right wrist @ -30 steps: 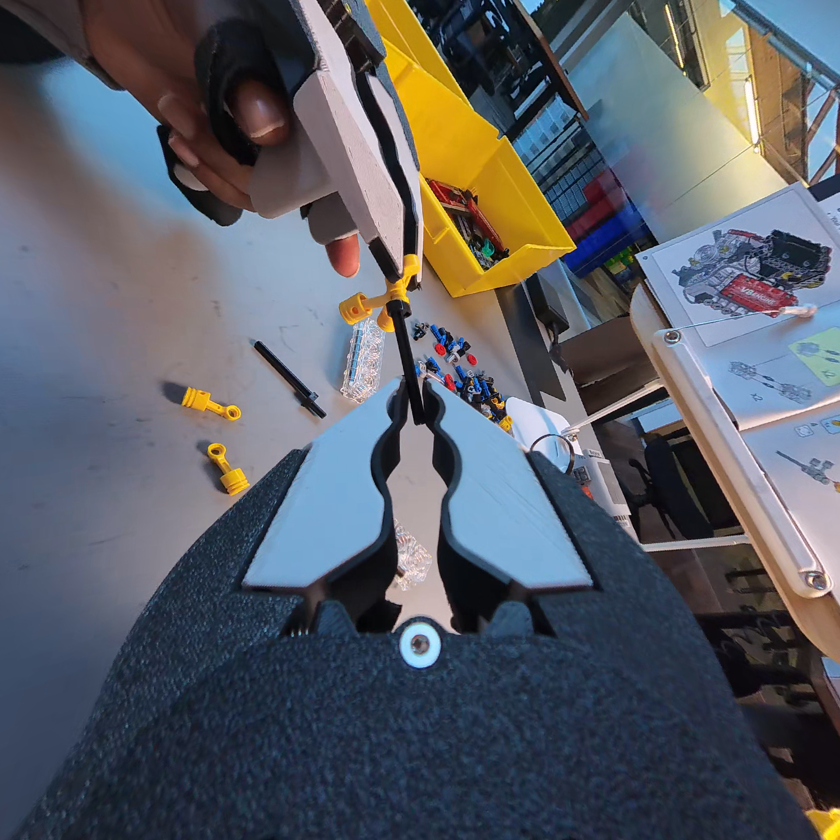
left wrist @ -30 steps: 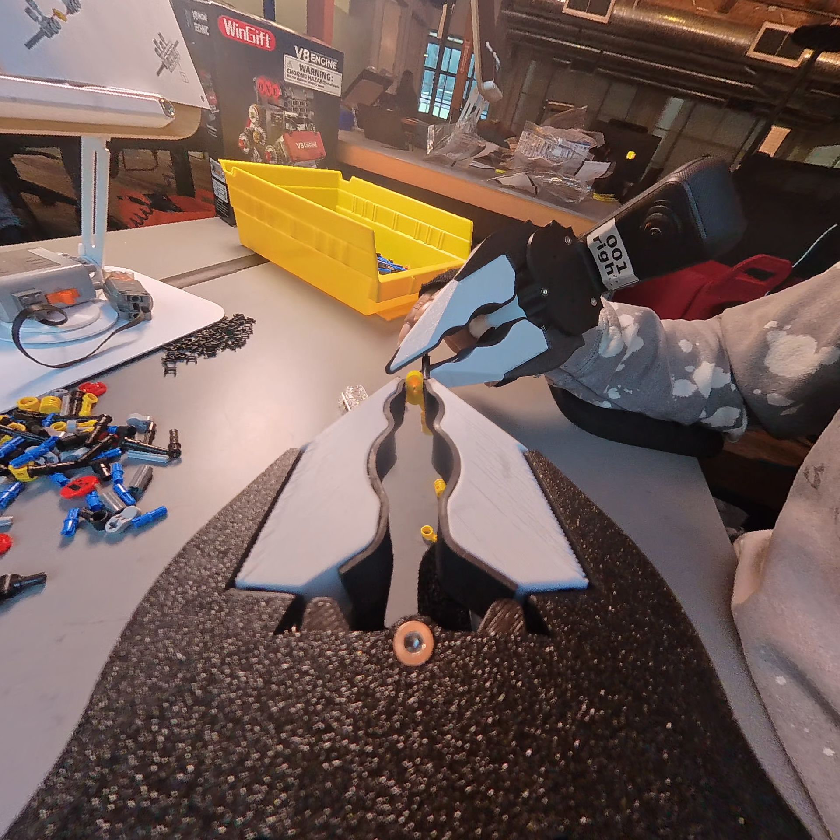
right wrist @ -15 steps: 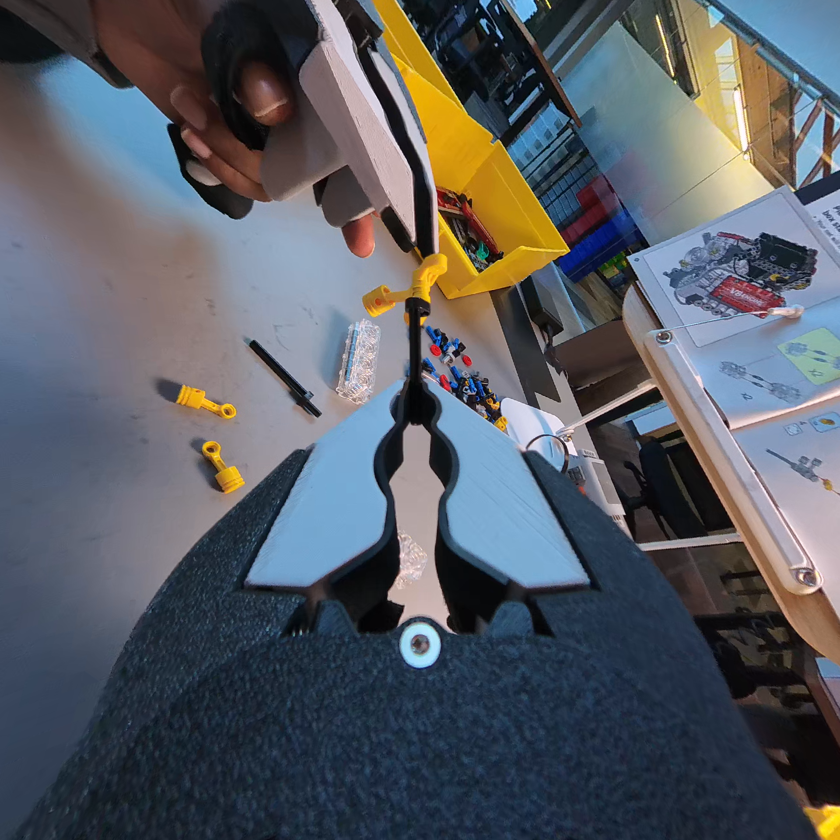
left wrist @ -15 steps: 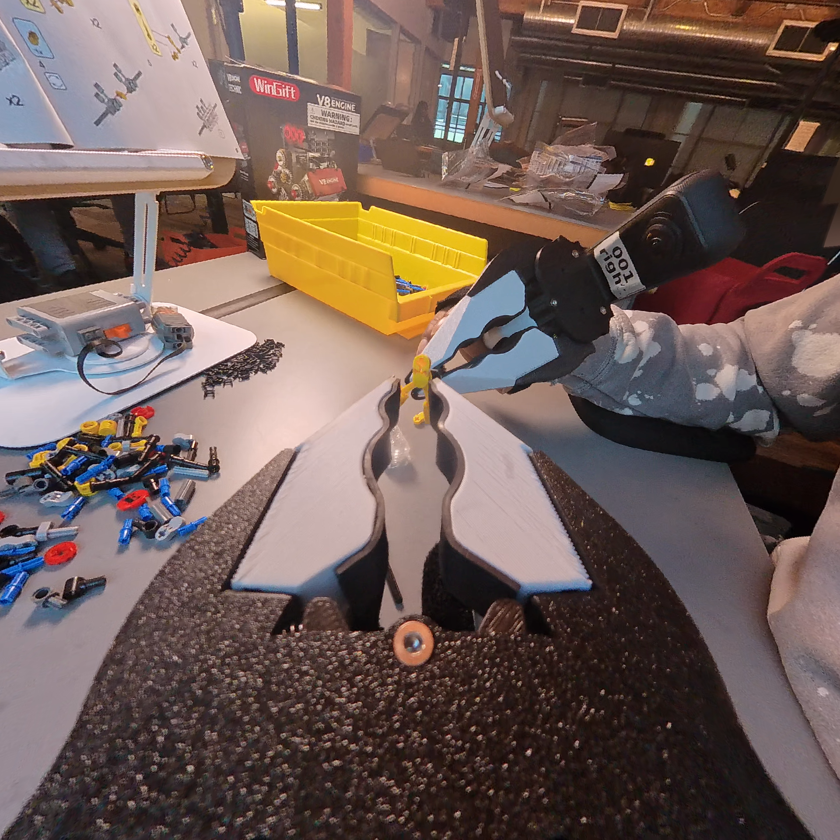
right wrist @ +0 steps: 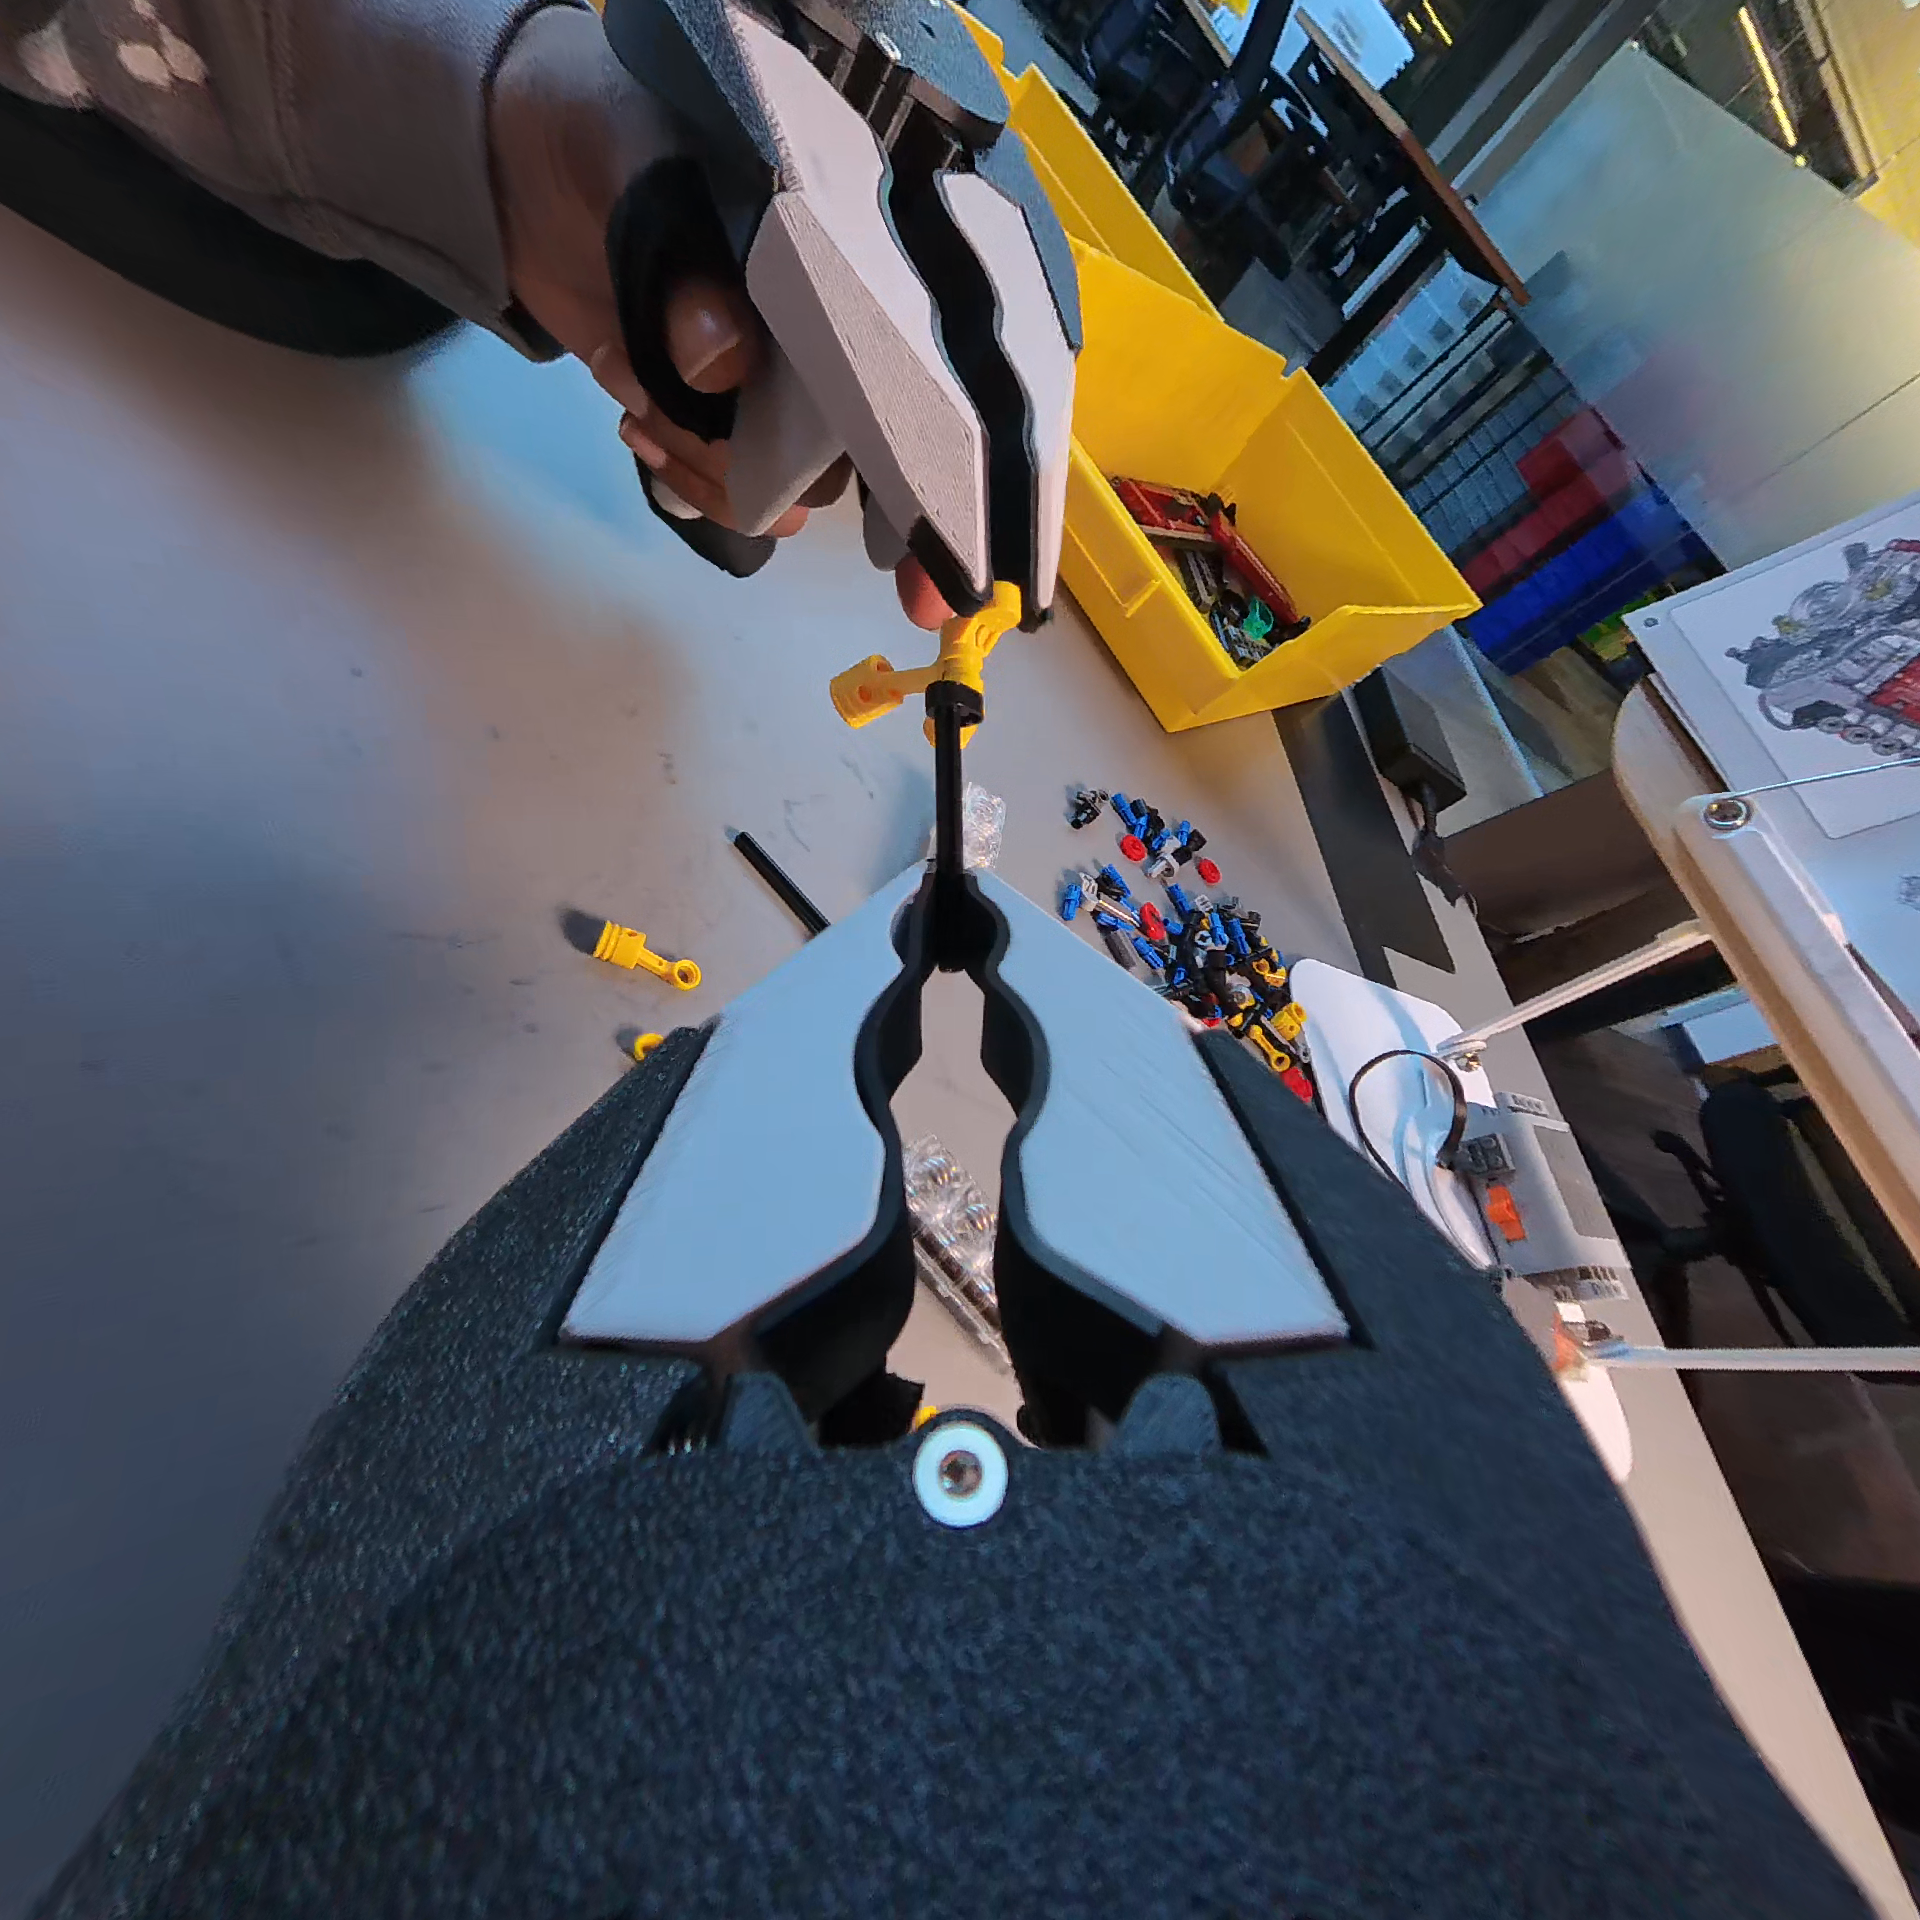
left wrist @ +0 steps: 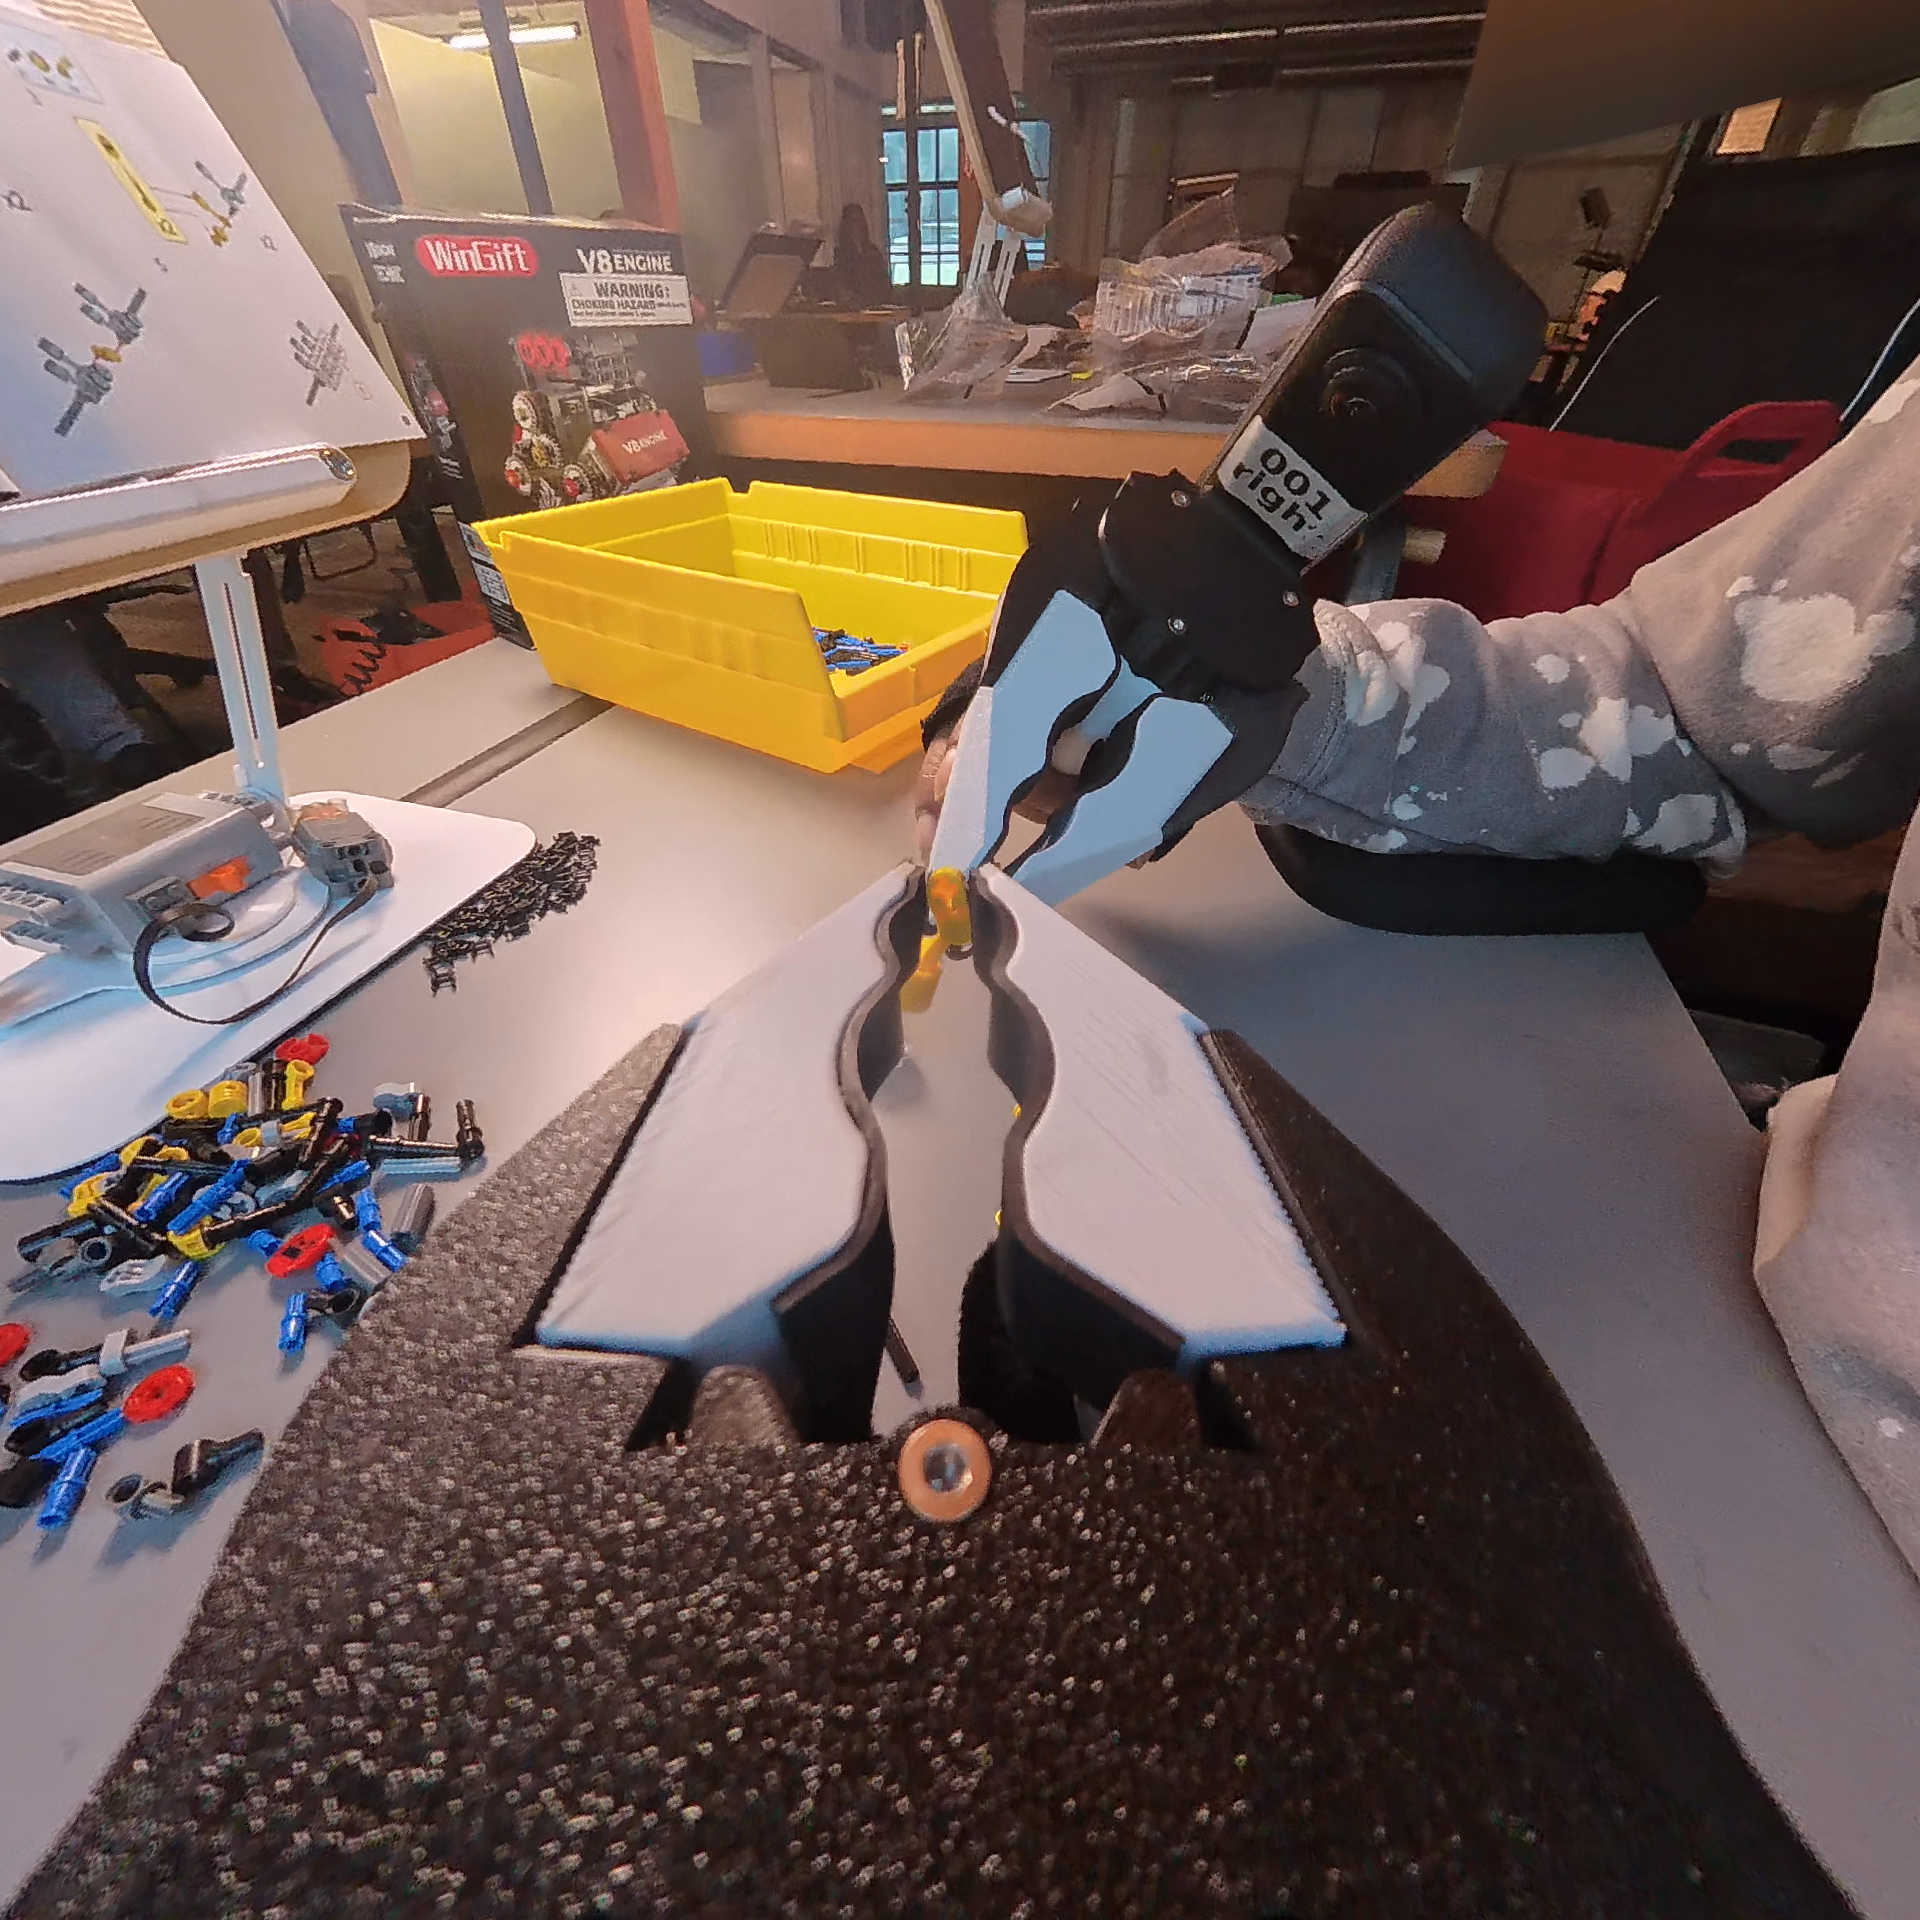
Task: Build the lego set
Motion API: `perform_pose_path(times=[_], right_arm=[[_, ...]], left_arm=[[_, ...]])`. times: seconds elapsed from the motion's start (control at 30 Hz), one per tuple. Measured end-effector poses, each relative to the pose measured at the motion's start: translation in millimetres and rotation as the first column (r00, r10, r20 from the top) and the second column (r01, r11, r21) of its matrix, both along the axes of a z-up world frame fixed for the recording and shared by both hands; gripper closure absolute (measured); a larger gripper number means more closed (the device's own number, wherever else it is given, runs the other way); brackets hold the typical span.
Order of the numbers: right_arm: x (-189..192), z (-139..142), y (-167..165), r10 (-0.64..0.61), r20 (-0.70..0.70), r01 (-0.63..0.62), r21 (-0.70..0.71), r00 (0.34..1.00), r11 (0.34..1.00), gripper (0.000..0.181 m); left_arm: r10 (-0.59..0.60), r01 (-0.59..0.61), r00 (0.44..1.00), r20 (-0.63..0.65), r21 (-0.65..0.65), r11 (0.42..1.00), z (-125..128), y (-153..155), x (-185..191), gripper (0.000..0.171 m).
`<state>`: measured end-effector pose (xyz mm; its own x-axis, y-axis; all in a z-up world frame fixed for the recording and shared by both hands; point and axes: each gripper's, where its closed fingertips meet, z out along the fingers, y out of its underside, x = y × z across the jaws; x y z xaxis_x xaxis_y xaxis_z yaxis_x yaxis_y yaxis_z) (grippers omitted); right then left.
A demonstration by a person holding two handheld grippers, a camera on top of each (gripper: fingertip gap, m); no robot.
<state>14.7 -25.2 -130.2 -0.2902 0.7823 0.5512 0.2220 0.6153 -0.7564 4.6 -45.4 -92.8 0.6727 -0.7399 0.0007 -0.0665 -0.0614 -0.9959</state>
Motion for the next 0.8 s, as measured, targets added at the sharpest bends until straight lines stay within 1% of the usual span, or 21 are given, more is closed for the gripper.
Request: perform_pose_path(times=[0.13, 0.23, 0.33, 0.47, 0.6, 0.8], right_arm=[[1, 1, -1, 0.004, -0.001, -0.004, 0.015, 1.0, 1.0, 0.179], [1, 1, -2, 0.01, 0.001, -0.01, 0.019, 1.0, 1.0, 0.178], [2, 0, -4, 0.024, 0.01, -0.024, -0.003, 1.0, 1.0, 0.18], [6, -4, -13, 0.085, 0.062, -0.077, -0.114, 0.994, 0.991, 0.179], [14, -14, -23, 0.155, 0.141, -0.122, -0.219, 0.978, 0.968, 0.179], [28, -29, -42, 0.289, 0.252, -0.172, -0.402, 0.923, 0.899, 0.178]], left_arm=[[-0.009, 0.009, 1.0, 0.005, -0.002, 1.0, 0, -1, 1, 0.16], [-0.026, 0.026, 1.0, 0.011, -0.016, 1.0, -2, -2, 3, 0.162], [-0.043, 0.043, 0.999, -0.002, -0.004, 0.999, -1, -5, 6, 0.164], [-0.085, 0.087, 0.994, -0.063, 0.032, 0.996, -2, -13, 12, 0.164], [-0.119, 0.131, 0.98, -0.163, 0.066, 0.989, -9, -20, 20, 0.164], [-0.175, 0.219, 0.937, -0.304, 0.119, 0.968, -20, -35, 34, 0.164]])
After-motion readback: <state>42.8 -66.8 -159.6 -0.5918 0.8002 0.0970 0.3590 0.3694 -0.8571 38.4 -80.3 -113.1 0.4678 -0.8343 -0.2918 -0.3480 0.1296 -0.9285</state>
